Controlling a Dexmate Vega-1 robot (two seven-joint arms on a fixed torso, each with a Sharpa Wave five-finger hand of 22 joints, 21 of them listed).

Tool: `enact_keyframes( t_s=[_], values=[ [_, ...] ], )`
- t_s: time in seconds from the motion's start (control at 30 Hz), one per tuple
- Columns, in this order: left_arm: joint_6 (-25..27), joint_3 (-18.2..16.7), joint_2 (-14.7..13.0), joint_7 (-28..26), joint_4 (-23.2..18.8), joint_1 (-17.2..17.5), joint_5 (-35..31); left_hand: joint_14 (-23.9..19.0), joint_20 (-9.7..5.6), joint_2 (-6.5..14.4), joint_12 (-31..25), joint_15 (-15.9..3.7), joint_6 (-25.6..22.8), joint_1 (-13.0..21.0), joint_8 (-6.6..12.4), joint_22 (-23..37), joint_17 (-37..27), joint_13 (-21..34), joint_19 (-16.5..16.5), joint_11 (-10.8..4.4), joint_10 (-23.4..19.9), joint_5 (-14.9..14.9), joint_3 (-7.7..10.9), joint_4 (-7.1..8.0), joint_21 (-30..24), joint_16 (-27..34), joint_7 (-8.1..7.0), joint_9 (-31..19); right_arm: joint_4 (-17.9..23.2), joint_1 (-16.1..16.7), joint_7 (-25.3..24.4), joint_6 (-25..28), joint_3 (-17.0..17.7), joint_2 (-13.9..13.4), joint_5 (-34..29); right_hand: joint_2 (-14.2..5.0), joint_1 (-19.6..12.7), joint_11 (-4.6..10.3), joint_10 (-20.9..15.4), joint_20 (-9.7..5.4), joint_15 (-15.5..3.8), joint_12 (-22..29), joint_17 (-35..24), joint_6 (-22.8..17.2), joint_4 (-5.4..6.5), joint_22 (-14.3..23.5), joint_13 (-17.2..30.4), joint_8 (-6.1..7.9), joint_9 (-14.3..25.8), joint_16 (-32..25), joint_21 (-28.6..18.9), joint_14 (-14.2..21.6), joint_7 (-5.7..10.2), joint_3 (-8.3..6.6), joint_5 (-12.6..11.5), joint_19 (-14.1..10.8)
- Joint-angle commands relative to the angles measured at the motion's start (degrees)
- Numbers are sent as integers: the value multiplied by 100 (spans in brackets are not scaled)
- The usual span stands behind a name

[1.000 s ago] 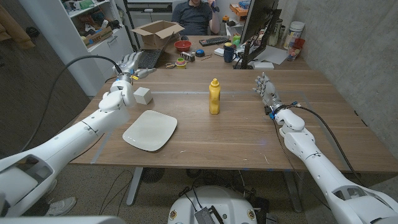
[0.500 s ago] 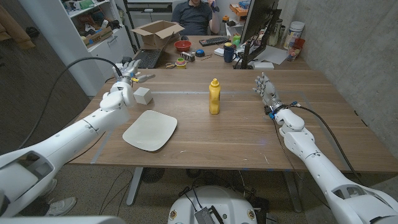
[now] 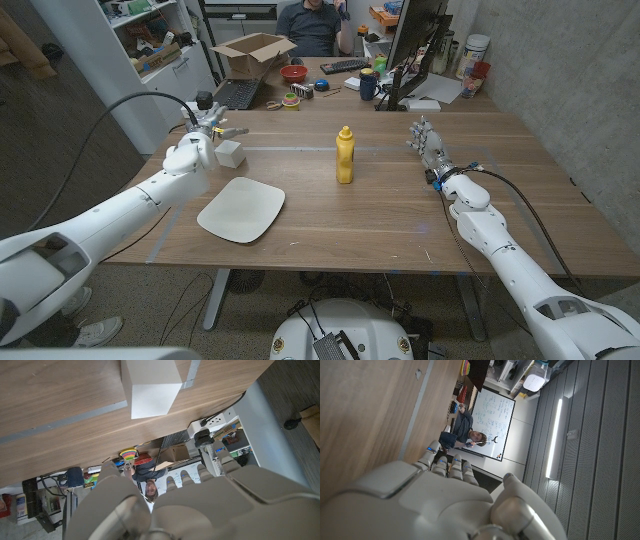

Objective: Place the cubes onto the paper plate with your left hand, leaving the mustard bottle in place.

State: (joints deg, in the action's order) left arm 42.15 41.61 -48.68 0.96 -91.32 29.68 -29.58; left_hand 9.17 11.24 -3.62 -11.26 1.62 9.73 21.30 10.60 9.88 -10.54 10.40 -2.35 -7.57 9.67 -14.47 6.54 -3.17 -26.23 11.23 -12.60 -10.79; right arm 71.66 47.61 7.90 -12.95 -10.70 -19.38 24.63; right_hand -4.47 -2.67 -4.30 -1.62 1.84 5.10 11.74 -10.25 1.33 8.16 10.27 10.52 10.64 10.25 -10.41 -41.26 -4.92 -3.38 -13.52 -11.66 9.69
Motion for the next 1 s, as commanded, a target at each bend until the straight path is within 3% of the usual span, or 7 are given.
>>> enact_keyframes(
  t_s=[0.03, 0.73, 1.0],
  values=[
    [-80, 239, 58, 315, 322, -217, 94, -38, 22, -43, -27, -27, 389, 70, 36, 12, -17, 10, 72, -12, 376, -41, -13, -14, -5, 48, -16, -32, 55, 29, 2, -27, -21, -35, -3, -14, 59, -45, 18, 49, 86, 24, -15, -14, 7, 10, 10, 26, 23, -33, 27, -4, -50, 33, -30, 237],
    [-156, 668, 253, 481, 921, -495, 13, -27, 18, -79, 14, -49, 404, 152, 58, 13, -18, 12, 127, -18, 468, -88, -57, -52, 55, 24, -16, -43, 68, 40, -22, -16, -21, -36, 6, -3, 65, -39, 5, 60, 90, 29, -15, -15, 8, 11, 10, 26, 23, -36, 65, 3, -46, 58, -34, 240],
    [-237, 885, 313, 685, 1097, -627, -99, -79, -50, -99, 7, -68, 435, 203, 59, 14, -19, 14, 216, -27, 456, -115, -79, -76, 62, 38, -15, -47, -59, -59, 13, -27, -76, 1, -31, 4, 73, -35, 1, 62, 87, 30, -16, -25, 12, 12, 10, 30, 23, -39, 80, 14, -51, 72, -36, 231]
  ],
)
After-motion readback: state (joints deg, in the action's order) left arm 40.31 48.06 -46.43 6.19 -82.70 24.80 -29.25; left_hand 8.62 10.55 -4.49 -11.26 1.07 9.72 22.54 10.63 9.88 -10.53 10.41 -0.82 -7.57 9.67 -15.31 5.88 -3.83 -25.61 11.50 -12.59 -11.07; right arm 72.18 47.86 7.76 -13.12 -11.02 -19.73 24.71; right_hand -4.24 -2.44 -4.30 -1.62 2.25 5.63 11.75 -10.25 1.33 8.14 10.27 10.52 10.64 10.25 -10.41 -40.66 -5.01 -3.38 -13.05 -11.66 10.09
